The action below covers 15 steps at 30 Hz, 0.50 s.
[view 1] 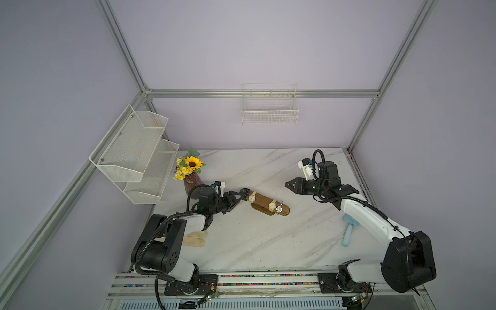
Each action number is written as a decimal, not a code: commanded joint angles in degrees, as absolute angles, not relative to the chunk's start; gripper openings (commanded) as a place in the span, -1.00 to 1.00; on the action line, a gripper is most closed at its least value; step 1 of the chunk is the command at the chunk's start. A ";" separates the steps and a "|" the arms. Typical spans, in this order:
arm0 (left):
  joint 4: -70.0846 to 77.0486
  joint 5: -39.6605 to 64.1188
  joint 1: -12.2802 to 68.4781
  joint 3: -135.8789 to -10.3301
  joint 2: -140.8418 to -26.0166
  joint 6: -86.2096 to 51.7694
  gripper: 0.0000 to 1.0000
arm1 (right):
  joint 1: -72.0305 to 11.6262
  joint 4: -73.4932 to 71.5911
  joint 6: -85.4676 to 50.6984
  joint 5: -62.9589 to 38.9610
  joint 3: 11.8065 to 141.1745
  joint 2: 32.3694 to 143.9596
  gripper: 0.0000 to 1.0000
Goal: Place watch on stand
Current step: Place the watch on the stand.
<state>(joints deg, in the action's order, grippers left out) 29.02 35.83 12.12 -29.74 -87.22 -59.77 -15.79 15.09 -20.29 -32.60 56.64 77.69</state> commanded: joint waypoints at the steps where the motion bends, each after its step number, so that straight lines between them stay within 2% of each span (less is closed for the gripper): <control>1: 22.79 34.60 11.69 -33.60 -82.89 -54.94 0.10 | -15.51 15.29 -19.60 -32.26 55.78 77.08 -0.31; 9: 5.68 28.34 11.43 -38.79 -72.88 -45.53 0.13 | -15.51 19.15 -20.29 -26.83 54.96 76.86 -0.31; 12: 2.87 26.43 11.42 -41.30 -73.08 -42.80 0.27 | -15.54 20.15 -20.65 -27.19 52.08 76.39 -0.32; 15: 3.78 26.88 11.45 -43.87 -76.48 -41.51 0.23 | -15.55 18.54 -24.09 -27.84 47.24 73.48 -0.30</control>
<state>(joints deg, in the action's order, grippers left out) 6.57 28.49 11.90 -39.94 -74.17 -45.82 -15.79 17.26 -21.28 -28.38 50.83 76.64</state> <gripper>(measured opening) 0.618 0.348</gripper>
